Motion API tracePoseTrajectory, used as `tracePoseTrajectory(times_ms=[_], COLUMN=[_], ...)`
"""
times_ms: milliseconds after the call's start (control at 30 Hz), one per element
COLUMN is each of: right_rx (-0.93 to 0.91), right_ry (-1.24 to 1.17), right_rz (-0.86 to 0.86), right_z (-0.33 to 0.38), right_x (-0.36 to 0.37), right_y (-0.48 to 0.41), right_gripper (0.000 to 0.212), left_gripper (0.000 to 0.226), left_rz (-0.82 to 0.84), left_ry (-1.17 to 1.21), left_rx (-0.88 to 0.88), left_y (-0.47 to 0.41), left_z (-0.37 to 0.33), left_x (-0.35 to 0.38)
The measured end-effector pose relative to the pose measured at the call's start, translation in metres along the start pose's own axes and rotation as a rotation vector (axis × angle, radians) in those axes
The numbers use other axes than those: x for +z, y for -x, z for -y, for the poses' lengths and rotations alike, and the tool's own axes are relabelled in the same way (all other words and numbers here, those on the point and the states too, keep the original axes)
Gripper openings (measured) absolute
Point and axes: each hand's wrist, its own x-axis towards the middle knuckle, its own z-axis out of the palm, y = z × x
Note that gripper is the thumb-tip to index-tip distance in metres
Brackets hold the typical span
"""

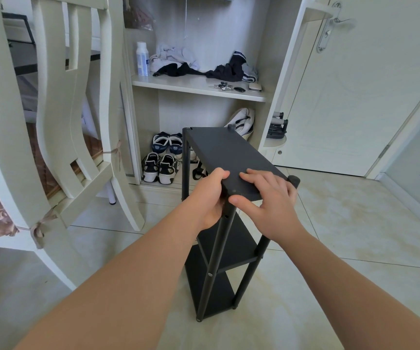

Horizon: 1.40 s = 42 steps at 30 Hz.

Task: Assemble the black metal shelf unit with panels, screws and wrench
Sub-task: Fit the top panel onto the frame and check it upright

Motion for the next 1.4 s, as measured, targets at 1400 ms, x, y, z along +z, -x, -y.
tracePoseTrajectory(times_ms=[1400], right_rx=[0.893], right_ry=[-0.85], right_rz=[-0.004], right_z=[-0.023], right_x=[-0.027], right_y=[-0.012], right_gripper=[0.032], left_gripper=[0.024], left_rz=[-0.193], left_ry=[-0.133], left_rx=[-0.045], left_y=[0.004], left_z=[0.001], left_x=[0.003])
